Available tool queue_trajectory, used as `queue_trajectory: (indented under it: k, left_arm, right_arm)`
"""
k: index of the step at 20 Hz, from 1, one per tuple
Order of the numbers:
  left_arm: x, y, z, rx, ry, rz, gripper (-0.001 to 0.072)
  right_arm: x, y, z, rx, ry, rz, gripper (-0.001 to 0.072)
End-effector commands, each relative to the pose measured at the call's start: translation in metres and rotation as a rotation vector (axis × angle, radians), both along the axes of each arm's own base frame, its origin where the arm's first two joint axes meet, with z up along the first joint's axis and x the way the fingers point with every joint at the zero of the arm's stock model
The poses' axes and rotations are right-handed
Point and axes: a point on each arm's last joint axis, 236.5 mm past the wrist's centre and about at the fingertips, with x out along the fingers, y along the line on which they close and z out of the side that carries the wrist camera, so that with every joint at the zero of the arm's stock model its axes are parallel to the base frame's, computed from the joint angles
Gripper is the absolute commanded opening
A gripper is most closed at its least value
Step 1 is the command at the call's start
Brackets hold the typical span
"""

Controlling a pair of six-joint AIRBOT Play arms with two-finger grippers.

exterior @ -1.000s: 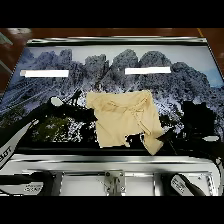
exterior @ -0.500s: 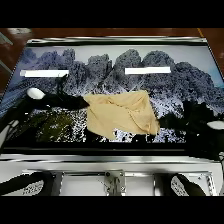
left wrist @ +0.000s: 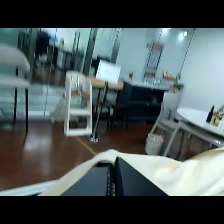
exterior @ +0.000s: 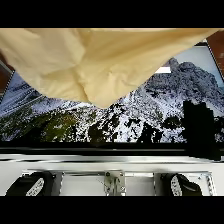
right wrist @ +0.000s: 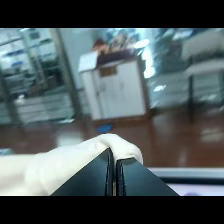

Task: Fold the shirts.

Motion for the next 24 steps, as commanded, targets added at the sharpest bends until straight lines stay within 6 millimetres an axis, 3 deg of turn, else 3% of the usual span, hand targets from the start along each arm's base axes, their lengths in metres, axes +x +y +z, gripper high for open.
queue_trajectory:
  k: [1,6,8,11,13,15,17,19,21,24]
  left_arm:
    - [-0.059,-0.002,0.027,0.05,-0.105,0.016,0.0038]
    - [-0.049,-0.003,-0.011,0.175,0.011,0.042,0.0038]
    - [-0.044,-0.001,-0.024,0.194,0.064,0.054,0.0038]
    - [-0.029,0.011,-0.067,0.242,0.248,0.102,0.0038]
    - [-0.013,0.027,-0.11,0.278,0.406,0.156,0.0038]
    - [0.011,0.042,-0.16,0.287,0.561,0.205,0.0038]
    - [0.035,0.052,-0.221,0.295,0.717,0.224,0.0038]
    - [0.059,0.056,-0.275,0.293,0.834,0.227,0.0038]
    - [0.096,0.063,-0.32,0.253,0.898,0.251,0.0039]
    - [0.157,0.067,-0.366,0.141,0.962,0.279,0.0039]
  right_arm:
    - [-0.034,-0.01,0.026,-0.095,-0.042,-0.145,0.0067]
    - [-0.053,-0.004,0.024,-0.135,-0.038,-0.162,0.0067]
    - [-0.056,-0.012,0.008,-0.157,0.033,-0.21,0.0066]
    - [-0.053,-0.031,-0.063,-0.163,0.343,-0.264,0.0066]
    - [-0.052,-0.041,-0.118,-0.16,0.589,-0.263,0.0066]
    - [-0.039,-0.044,-0.166,-0.127,0.776,-0.21,0.0066]
    - [-0.013,-0.042,-0.213,-0.049,0.916,-0.135,0.0066]
    - [0.027,-0.04,-0.262,0.053,0.991,-0.073,0.0066]
    - [0.08,-0.033,-0.309,0.09,0.993,-0.052,0.0067]
    - [0.173,-0.004,-0.347,0.116,0.868,-0.059,0.0067]
